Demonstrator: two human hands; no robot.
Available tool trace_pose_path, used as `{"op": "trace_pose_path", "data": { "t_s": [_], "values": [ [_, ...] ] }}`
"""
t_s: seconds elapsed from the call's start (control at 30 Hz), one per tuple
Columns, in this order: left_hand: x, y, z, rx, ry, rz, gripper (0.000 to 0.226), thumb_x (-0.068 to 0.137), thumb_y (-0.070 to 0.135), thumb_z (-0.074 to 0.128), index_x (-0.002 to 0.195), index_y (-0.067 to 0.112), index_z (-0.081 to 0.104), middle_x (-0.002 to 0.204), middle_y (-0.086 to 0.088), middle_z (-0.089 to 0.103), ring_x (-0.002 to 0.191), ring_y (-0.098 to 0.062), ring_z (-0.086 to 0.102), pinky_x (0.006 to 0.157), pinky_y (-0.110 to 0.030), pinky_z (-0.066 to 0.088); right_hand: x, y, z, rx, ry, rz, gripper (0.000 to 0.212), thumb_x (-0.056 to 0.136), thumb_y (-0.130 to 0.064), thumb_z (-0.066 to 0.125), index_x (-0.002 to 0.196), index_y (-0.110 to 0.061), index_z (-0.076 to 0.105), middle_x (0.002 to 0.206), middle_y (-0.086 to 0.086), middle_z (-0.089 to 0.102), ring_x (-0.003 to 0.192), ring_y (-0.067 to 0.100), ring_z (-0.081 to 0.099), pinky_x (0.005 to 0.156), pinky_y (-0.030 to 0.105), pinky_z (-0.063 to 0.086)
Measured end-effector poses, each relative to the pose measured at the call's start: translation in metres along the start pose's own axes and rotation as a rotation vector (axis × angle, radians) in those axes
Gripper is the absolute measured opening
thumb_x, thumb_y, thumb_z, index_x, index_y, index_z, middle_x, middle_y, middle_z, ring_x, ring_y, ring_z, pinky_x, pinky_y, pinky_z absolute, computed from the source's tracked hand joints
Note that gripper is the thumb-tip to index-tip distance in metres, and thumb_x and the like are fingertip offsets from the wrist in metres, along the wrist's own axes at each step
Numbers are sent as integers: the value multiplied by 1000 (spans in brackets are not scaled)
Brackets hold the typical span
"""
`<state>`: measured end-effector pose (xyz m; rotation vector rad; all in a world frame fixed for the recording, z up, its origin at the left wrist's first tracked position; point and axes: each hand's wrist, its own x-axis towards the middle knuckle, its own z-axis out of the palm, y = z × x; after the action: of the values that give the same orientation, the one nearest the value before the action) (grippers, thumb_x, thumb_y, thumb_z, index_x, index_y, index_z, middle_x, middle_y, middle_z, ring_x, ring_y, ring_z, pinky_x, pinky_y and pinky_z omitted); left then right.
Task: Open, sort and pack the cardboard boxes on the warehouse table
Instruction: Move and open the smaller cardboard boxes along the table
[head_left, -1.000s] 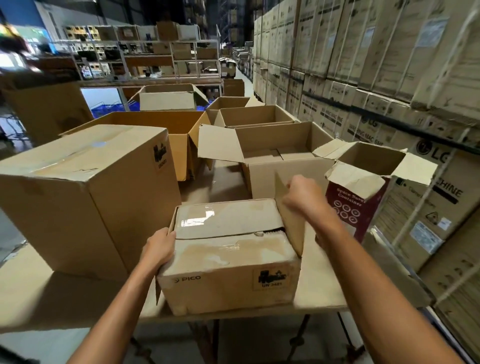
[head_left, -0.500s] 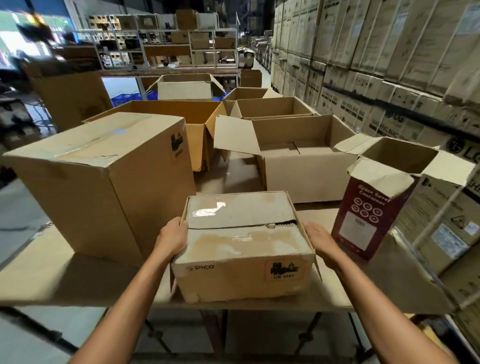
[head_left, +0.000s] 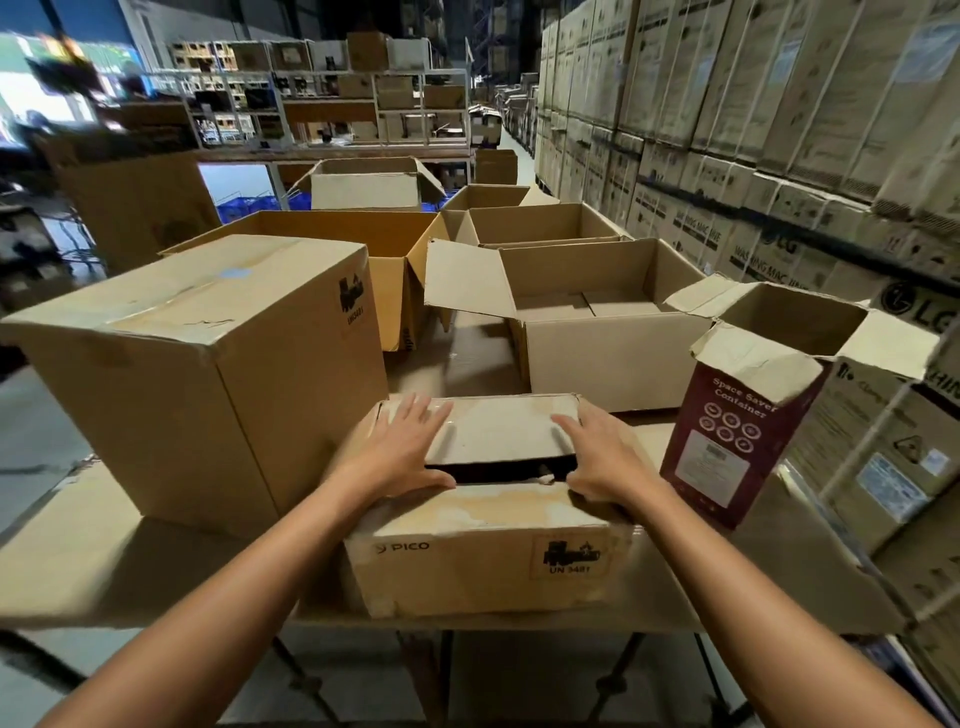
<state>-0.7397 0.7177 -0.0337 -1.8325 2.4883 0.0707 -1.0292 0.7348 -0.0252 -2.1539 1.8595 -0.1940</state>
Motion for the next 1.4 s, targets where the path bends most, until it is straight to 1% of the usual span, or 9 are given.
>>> {"op": "trace_pose_path", "data": {
  "t_s": [0.07, 0.17, 0.4, 0.53, 0.67, 0.73, 0.83, 1.23, 1.4],
  "values": [
    [5, 5, 2, -9, -21, 13, 101, 87, 45, 69, 159, 28, 1, 167, -6, 0, 153, -30, -4, 123, -55, 9, 1, -1, 10, -95, 1, -4, 79, 86, -16, 66, 153, -32, 28, 164, 10, 18, 149, 33, 18, 119, 54, 27],
    [3, 7, 4, -57, 63, 57, 69, 86, 21, 62, 149, 26, 35, 154, -4, 34, 143, -30, 28, 116, -50, 30, 0, 4, 14, -89, 179, -34, 54, 91, -21, 61, 142, -28, 45, 147, 3, 45, 134, 27, 42, 110, 47, 41],
    [9, -9, -47, -330, 431, 58, 21, 92, 23, 68, 113, 22, 71, 107, -1, 74, 97, -23, 68, 81, -35, 52, 15, -2, -12, 187, 488, -40, 39, 94, -25, 58, 133, -18, 56, 128, 5, 62, 115, 26, 58, 91, 39, 49],
    [48, -18, -53, -165, 726, -133, 30, 88, 20, 73, 118, 16, 69, 123, -10, 68, 124, -33, 57, 109, -60, 32, 47, -16, -26, 262, 621, -36, 58, 92, -21, 61, 147, -14, 43, 143, 10, 50, 127, 28, 49, 103, 43, 44],
    [80, -33, -32, -177, 459, -290, 56, 98, 31, 60, 149, 21, 41, 159, -10, 31, 148, -37, 26, 115, -62, 20, 88, -17, -20, 8, 374, -55, 55, 91, -24, 60, 144, -20, 47, 154, 8, 40, 137, 29, 40, 107, 48, 41],
    [85, -36, -14, -268, 299, -273, 30, 102, 38, 48, 124, 20, 58, 139, -10, 53, 131, -32, 50, 108, -53, 40, 104, -10, -10, -57, 168, -31, 52, 90, -25, 59, 141, -22, 47, 144, 6, 49, 130, 28, 46, 102, 49, 45],
    [87, -35, 0, -293, 68, -356, 49, 107, 42, 26, 94, 13, 64, 104, -11, 67, 89, -24, 61, 84, -38, 49, 118, 0, 1, -29, -2, 26, 34, 88, -22, 59, 122, -23, 60, 120, 5, 67, 110, 26, 61, 91, 41, 52],
    [101, -40, 11, -255, 78, -417, 47, 102, 40, 30, 89, 15, 68, 92, -11, 69, 80, -29, 64, 83, -42, 55, 128, 10, 11, 26, 21, 41, 29, 83, -19, 57, 110, -22, 66, 107, 5, 70, 100, 27, 63, 82, 38, 54],
    [80, -27, -2, -354, 483, -296, 22, 98, 27, 57, 100, 12, 73, 97, -5, 72, 89, -21, 63, 82, -42, 56, 103, 8, -2, 389, 277, -22, 29, 89, -17, 61, 117, -20, 69, 119, 2, 67, 109, 20, 62, 92, 34, 51]
  ]
}}
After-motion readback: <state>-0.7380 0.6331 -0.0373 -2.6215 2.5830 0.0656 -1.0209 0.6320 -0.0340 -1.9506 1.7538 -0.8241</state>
